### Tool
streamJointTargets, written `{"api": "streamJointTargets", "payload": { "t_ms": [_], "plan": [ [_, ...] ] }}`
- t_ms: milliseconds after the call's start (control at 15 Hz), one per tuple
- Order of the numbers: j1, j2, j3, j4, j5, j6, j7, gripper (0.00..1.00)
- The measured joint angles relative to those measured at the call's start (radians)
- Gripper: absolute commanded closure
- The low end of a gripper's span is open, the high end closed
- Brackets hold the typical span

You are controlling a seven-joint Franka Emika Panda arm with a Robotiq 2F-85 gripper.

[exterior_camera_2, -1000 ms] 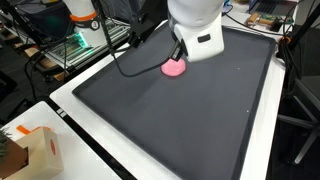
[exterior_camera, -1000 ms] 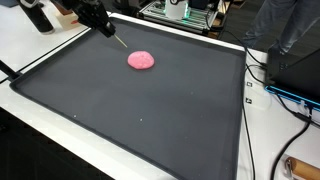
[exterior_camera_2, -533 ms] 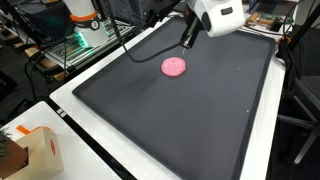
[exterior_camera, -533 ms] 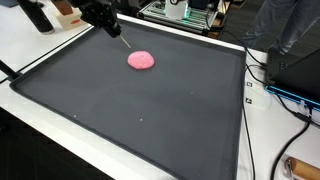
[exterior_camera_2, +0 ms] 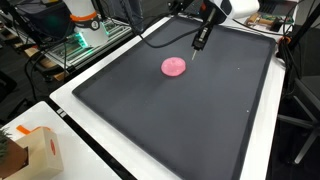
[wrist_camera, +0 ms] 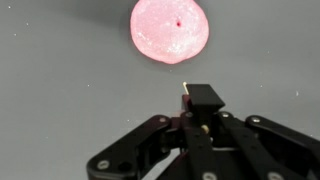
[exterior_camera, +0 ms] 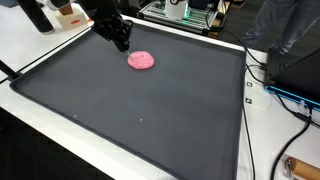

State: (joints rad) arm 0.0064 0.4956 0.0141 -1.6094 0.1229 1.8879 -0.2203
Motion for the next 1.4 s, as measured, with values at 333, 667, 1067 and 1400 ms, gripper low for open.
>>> {"api": "streamJointTargets", "payload": {
  "t_ms": [333, 667, 1067, 1400],
  "plan": [
    [0.083, -0.034, 0.004, -0.124, -0.123, 0.189, 0.169, 0.97],
    [0.171, -0.063, 0.003, -0.214, -0.298, 0.239, 0.370, 0.97],
    [0.264, -0.087, 0.003, -0.275, -0.488, 0.240, 0.579, 0.97],
    [0.325, -0.087, 0.001, -0.306, -0.632, 0.224, 0.758, 0.97]
  ]
}}
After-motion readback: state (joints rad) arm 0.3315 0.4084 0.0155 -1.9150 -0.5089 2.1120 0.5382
